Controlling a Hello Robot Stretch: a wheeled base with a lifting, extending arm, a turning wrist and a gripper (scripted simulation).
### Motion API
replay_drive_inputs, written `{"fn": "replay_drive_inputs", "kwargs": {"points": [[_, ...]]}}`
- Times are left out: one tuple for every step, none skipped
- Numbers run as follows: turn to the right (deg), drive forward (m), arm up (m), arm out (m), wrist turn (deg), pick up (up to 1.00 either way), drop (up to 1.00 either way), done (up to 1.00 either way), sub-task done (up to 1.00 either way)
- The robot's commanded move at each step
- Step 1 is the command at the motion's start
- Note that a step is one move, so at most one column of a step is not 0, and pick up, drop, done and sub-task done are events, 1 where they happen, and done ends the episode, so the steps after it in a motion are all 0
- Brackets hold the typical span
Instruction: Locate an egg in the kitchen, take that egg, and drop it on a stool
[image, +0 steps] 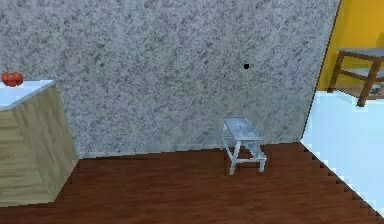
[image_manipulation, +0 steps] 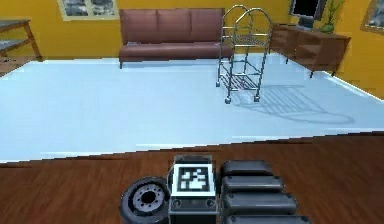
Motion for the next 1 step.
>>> {"fn": "replay_drive_inputs", "kwargs": {"points": [[-3.0,0.00,0.00,0.00,0.0,0.00,0.00,0.00,0.00]]}}
